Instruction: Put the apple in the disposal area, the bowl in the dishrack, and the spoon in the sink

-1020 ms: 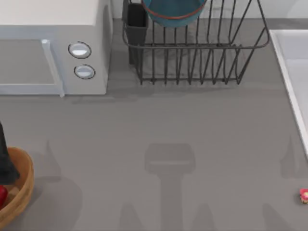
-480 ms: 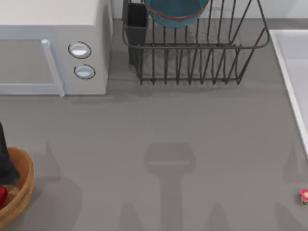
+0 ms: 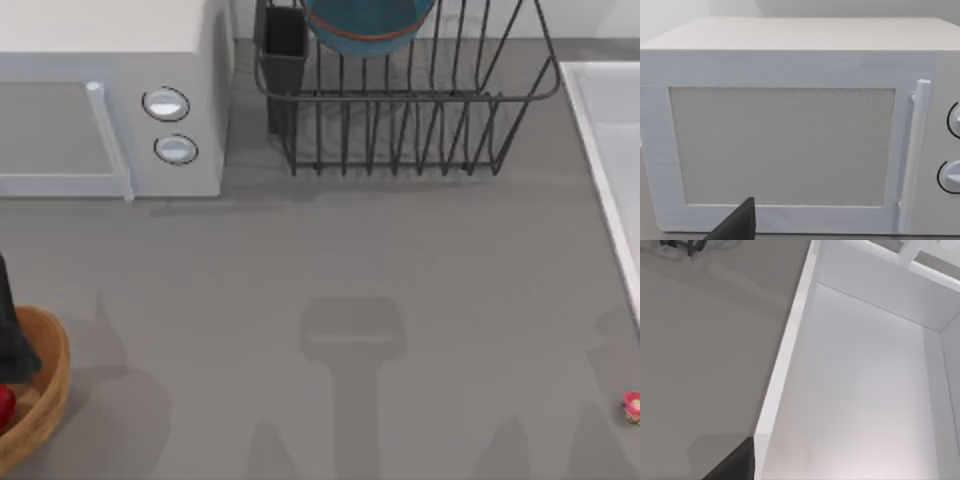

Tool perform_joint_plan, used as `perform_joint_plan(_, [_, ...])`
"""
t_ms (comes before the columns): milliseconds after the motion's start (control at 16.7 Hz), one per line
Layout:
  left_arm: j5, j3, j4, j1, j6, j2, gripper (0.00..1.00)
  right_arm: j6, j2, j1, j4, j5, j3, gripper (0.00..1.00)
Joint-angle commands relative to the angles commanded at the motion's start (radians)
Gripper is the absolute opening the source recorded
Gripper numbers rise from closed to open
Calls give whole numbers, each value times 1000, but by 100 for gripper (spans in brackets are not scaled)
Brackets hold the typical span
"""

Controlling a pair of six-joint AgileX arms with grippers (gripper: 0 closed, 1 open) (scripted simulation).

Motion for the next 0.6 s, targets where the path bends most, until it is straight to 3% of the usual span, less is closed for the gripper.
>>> perform_joint_plan(360, [0, 0, 0, 0, 0, 0, 100, -540, 549, -18, -399, 7, 303, 100])
perform_joint_plan(600, [0, 0, 0, 0, 0, 0, 100, -809, 818, -26, -610, 6, 476, 100])
